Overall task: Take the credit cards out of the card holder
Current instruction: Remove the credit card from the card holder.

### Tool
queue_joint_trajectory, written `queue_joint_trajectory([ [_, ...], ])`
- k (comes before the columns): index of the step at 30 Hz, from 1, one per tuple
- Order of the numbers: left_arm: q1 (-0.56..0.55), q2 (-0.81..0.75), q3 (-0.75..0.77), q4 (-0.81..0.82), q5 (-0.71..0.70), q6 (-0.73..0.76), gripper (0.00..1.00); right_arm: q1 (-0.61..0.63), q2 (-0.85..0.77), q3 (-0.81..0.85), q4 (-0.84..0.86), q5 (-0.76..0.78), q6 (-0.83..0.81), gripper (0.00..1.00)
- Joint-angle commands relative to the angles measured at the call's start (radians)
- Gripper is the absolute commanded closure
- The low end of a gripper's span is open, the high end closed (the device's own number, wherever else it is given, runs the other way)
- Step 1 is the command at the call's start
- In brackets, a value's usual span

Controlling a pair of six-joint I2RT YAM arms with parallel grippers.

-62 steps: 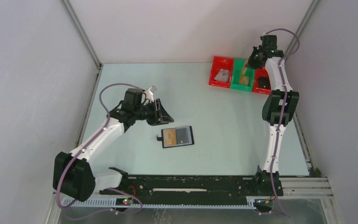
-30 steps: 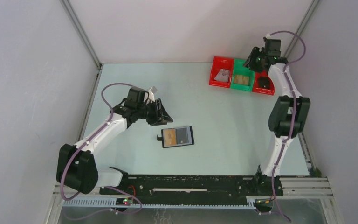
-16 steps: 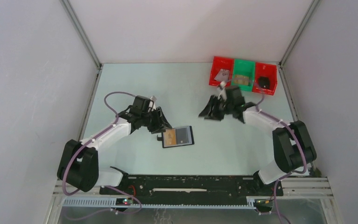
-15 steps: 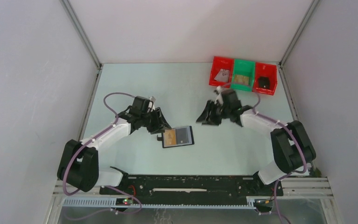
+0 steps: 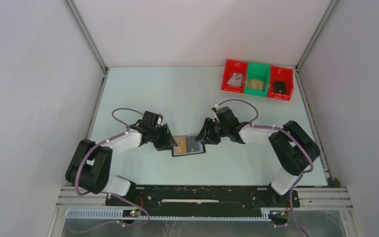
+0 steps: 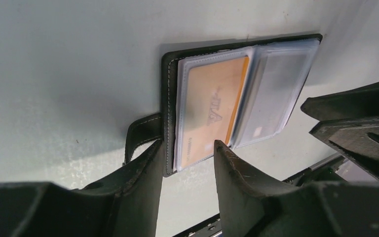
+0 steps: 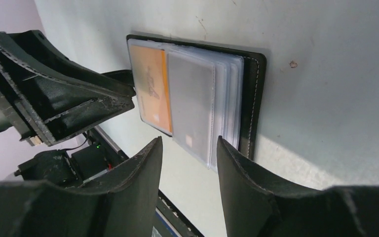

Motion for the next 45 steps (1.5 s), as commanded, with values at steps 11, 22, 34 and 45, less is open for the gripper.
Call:
queue_joint_trajectory([
  [11,0.007,0.104,-0.008,0.102,0.013,0.017,0.54,0.059,0.107,0.045,0.091,0.026,0.053,0.47],
  [22,0.007,0.128,0.002,0.119,0.035,0.020,0.55,0.077,0.047,0.058,0.129,-0.018,0.073,0.48],
  [34,0.010,0.048,0.027,0.059,0.018,0.033,0.55,0.121,0.025,0.100,0.135,-0.031,0.084,0.49],
  [45,0.106,-0.150,0.094,-0.114,-0.050,0.067,0.54,0.172,0.094,0.166,0.134,-0.048,0.078,0.49],
])
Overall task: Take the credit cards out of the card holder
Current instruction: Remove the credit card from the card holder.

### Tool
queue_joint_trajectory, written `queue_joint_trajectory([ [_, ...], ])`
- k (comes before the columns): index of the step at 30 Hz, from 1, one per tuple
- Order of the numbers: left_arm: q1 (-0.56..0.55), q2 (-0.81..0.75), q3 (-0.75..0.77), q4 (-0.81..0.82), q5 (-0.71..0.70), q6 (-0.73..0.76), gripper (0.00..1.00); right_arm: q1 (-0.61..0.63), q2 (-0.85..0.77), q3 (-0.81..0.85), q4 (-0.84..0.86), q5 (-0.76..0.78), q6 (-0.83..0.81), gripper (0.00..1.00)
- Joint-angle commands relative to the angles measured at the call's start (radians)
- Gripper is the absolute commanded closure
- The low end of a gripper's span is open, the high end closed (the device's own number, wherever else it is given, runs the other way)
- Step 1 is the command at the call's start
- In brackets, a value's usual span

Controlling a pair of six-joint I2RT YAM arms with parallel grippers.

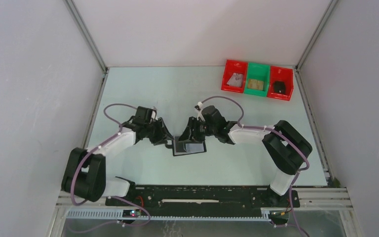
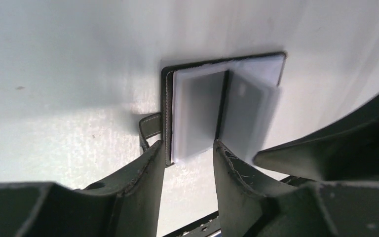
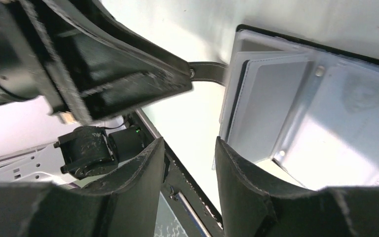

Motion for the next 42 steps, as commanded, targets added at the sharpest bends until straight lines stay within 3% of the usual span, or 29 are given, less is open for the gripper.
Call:
queue_joint_trajectory([
  [1,0.066,-0.121,0.053,-0.071,-0.053,0.040,0.54,0.026,0.035,0.048,0.032,-0.018,0.009,0.49],
  [15,0.092,-0.147,0.043,-0.064,0.015,0.050,0.53,0.002,0.031,0.053,-0.088,0.064,-0.054,0.48],
  [25,0.091,-0.143,0.050,-0.060,0.041,0.055,0.53,-0.065,-0.054,-0.052,-0.111,0.110,-0.066,0.47],
  [42,0.000,-0.115,0.074,-0.001,0.095,0.025,0.50,-0.190,-0.189,-0.134,-0.155,0.156,-0.100,0.47],
])
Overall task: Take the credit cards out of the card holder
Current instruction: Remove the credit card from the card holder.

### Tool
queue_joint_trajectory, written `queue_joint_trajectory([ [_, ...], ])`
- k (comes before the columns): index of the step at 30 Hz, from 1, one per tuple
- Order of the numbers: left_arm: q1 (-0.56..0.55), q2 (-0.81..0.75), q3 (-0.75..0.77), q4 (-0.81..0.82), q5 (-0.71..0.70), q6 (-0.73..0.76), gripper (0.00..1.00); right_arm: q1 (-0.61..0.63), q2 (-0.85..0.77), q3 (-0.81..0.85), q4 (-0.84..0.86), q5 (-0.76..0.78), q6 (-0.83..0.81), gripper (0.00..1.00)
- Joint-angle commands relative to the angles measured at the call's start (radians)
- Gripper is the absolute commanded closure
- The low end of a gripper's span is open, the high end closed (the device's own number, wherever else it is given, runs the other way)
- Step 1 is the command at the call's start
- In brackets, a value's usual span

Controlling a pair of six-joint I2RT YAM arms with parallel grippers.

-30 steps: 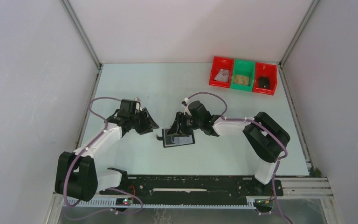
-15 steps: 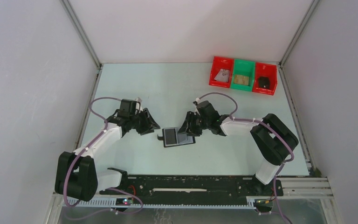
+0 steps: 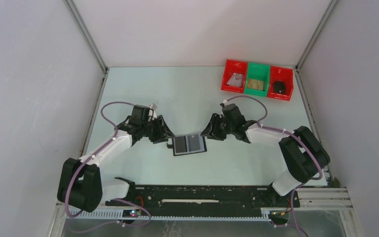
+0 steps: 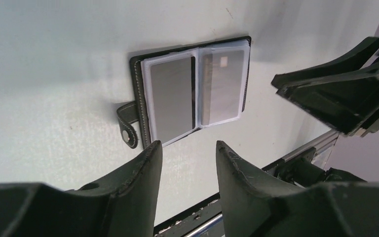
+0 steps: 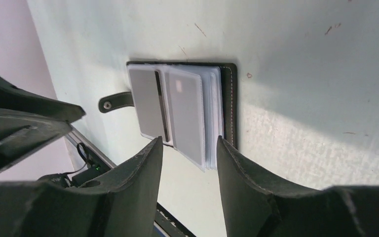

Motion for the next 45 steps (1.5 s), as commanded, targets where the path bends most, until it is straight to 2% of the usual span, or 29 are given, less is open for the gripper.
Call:
queue_joint_trajectory([
  [1,-0.030,0.026,0.059,0.053,0.038,-0.008,0.50,-0.006,-0.051,0.003,0.022,0.006,-0.028,0.48],
  [9,-0.079,0.088,0.075,0.084,0.054,-0.032,0.51,0.067,0.031,0.043,0.094,-0.072,-0.002,0.53],
  [15,-0.127,0.148,0.099,0.115,0.059,-0.049,0.51,0.057,0.083,0.043,0.121,-0.092,0.021,0.56],
  [26,-0.138,0.190,0.098,0.137,0.062,-0.057,0.51,0.042,0.077,0.043,0.053,-0.020,-0.015,0.51],
  [38,-0.138,0.187,0.094,0.135,0.057,-0.054,0.52,0.060,0.102,0.043,0.101,-0.067,-0.009,0.50],
  [45,-0.134,0.160,0.103,0.094,0.018,-0.035,0.52,0.081,0.051,0.043,0.156,-0.116,-0.012,0.50],
])
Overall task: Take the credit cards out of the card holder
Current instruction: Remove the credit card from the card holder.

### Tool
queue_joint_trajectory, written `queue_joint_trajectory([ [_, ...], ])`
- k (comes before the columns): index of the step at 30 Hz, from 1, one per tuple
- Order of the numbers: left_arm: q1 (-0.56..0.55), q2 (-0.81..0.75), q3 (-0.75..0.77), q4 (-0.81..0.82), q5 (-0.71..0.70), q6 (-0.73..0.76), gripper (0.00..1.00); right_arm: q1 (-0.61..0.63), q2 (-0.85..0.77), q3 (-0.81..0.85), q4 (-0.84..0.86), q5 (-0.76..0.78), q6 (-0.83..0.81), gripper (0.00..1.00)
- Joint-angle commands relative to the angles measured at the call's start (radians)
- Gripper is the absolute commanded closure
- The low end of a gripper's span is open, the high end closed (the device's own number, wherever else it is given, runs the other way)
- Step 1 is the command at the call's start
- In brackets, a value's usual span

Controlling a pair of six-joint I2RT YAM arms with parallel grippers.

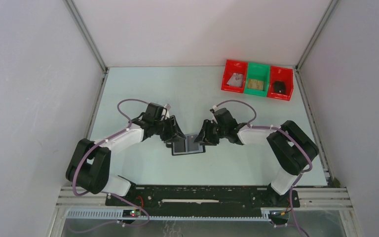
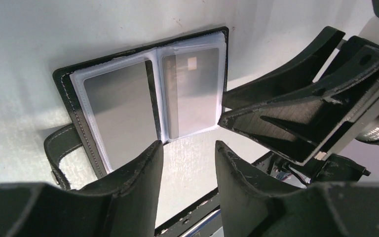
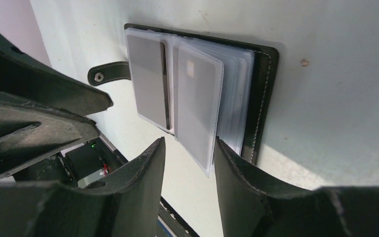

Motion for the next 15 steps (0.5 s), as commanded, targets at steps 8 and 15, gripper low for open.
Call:
queue_joint_trajectory([
  [8,0.065,-0.099,0.020,-0.057,-0.083,0.002,0.52,0.123,0.002,0.126,0.121,-0.090,0.005,0.50],
  [15,0.181,-0.275,-0.020,-0.124,-0.153,0.008,0.51,0.160,0.102,0.209,0.129,-0.108,0.022,0.49],
])
